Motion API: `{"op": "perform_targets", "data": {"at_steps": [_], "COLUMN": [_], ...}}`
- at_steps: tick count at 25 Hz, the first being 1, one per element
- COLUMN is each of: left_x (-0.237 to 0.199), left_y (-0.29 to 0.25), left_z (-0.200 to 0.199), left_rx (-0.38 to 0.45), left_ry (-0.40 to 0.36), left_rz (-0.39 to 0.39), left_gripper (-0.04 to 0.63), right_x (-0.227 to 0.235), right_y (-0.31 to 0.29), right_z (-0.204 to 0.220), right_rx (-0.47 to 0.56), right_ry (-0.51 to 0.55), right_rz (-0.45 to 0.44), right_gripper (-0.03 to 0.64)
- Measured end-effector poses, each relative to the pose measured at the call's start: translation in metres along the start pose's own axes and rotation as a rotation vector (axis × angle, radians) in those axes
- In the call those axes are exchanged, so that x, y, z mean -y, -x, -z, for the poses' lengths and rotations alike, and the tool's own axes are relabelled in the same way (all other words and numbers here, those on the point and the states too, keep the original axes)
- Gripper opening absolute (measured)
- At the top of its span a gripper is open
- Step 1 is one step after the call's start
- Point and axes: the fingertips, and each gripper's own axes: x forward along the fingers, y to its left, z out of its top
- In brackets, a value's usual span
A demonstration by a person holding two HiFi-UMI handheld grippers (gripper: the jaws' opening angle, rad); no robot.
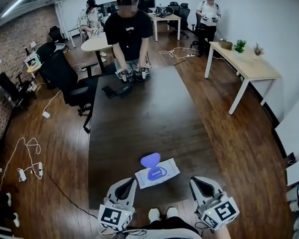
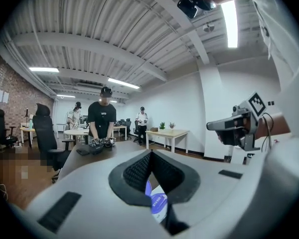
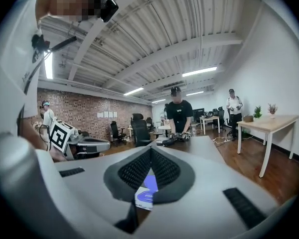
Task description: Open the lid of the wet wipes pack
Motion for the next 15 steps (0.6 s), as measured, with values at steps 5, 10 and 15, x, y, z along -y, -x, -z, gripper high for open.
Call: {"op": "perform_targets", "data": {"at_steps": [5, 10, 15], "left_x": [0.023, 0.062, 0.116], "left_y": [0.014, 0.046, 0.082], "left_z": [-0.018, -0.015, -0.005], "left_rx": [0.042, 0.047, 0.056], "left_ry": [0.002, 0.022, 0.046], "left_rz": [-0.006, -0.05, -0.078], "left_gripper": [0.002, 0.002, 0.002], "right_x": [-0.011, -0.022, -0.04], "right_y": [0.02, 0.066, 0.123], "right_z": [-0.002, 0.001, 0.012], "right_rx": [0.004, 0.003, 0.002], "right_ry": [0.026, 0.039, 0.04], "right_rz": [-0.032, -0.063, -0.102], "right_gripper": [0.008, 0.006, 0.008]}}
